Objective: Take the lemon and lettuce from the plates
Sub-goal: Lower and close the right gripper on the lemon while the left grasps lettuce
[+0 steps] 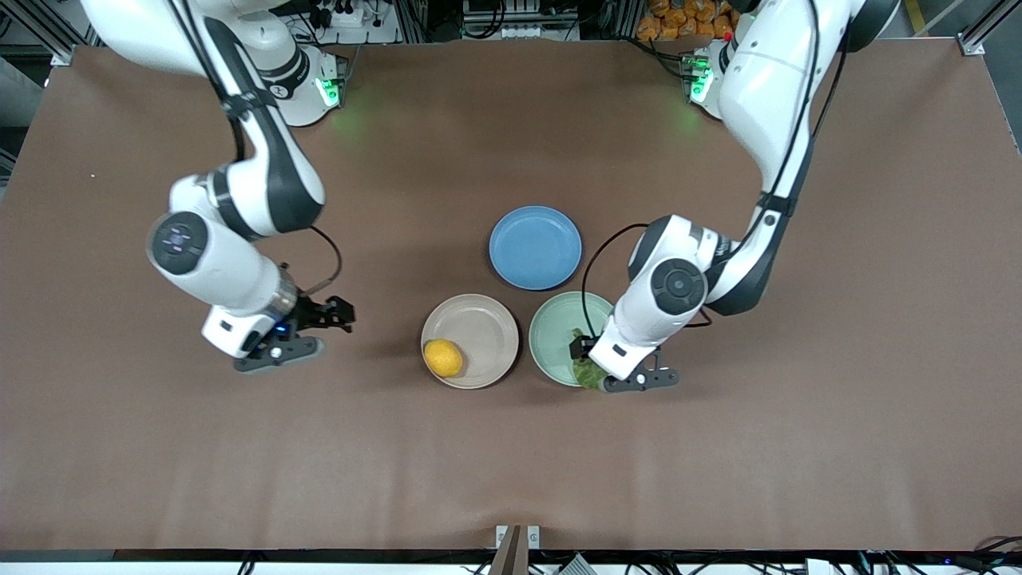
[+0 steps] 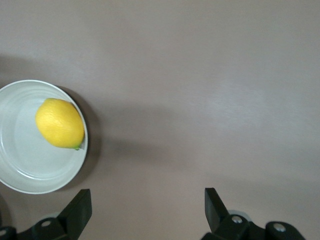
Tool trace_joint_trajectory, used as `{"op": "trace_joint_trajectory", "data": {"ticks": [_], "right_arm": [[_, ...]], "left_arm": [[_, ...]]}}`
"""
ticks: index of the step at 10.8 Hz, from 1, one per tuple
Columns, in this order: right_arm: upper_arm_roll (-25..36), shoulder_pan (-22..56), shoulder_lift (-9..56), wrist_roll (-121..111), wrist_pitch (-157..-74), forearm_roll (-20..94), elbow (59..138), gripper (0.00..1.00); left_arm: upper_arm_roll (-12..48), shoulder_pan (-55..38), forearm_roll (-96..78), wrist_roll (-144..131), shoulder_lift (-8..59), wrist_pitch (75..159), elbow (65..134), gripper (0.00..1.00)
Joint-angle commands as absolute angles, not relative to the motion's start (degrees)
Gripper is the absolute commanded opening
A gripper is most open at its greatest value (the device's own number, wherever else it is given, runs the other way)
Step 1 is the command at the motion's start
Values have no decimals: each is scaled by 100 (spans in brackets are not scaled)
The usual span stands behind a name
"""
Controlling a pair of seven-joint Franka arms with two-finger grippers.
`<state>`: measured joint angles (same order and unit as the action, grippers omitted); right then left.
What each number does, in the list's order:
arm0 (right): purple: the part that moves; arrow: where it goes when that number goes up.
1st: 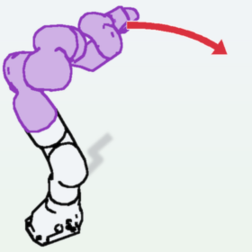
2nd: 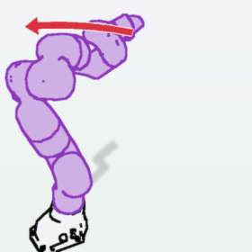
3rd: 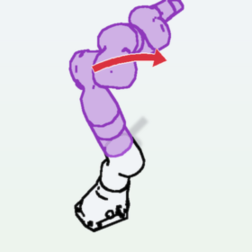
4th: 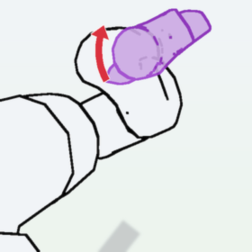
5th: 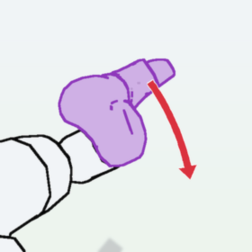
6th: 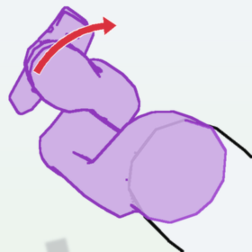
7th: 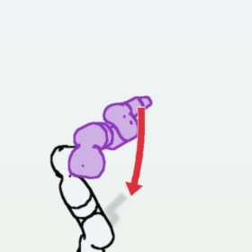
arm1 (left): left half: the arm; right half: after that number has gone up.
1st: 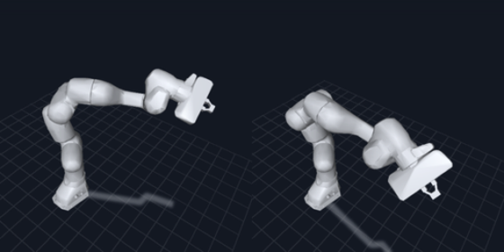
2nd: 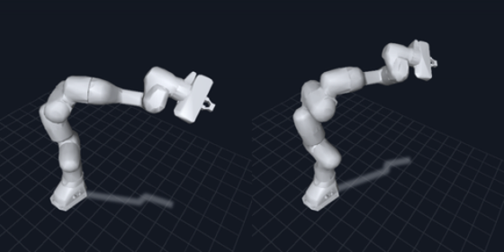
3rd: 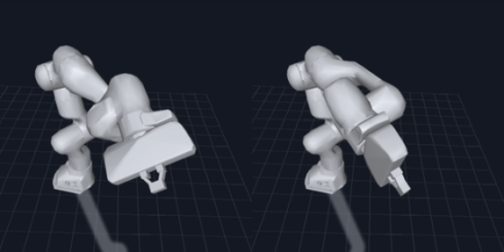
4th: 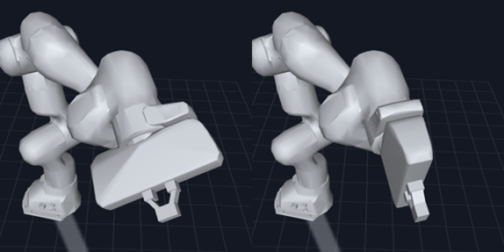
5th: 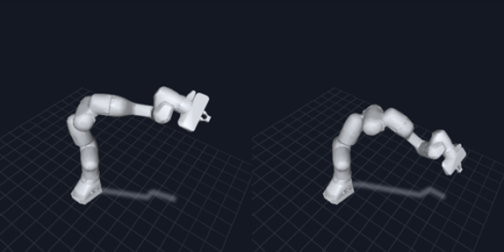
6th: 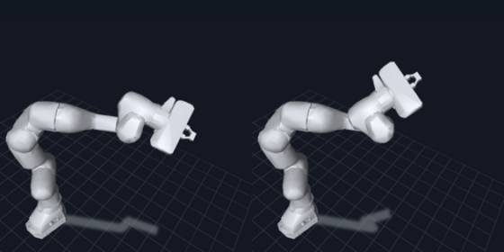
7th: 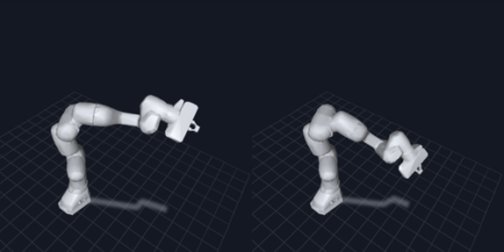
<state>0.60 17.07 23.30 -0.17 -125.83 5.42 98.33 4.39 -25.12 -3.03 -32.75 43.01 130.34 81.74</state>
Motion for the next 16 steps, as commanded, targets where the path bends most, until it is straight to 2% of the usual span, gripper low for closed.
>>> {"op": "trace_joint_trajectory", "data": {"ticks": [1, 3, 6, 11, 16], "right_arm": [[105, 1994, 2575, 368, -12559, 554, 9519, 100], [105, 2021, 2732, 404, -12560, 536, 9352, 100], [123, 2364, 2987, 518, -13033, 492, 9247, 100], [141, 2724, 3611, 1317, -13043, 440, 8570, 100], [141, 2883, 3981, 1757, -13235, 290, 8499, 100]], "left_arm": [[352, -2733, -369, -3410, 4693, 13394, 8033, 100], [352, -2795, -360, -3428, 4816, 13499, 8007, 100], [343, -2812, -360, -3428, 4878, 13553, 8007, 100], [334, -2821, -264, -3410, 4939, 13649, 8024, 100], [334, -2830, -194, -3419, 5018, 13649, 8033, 100]]}}
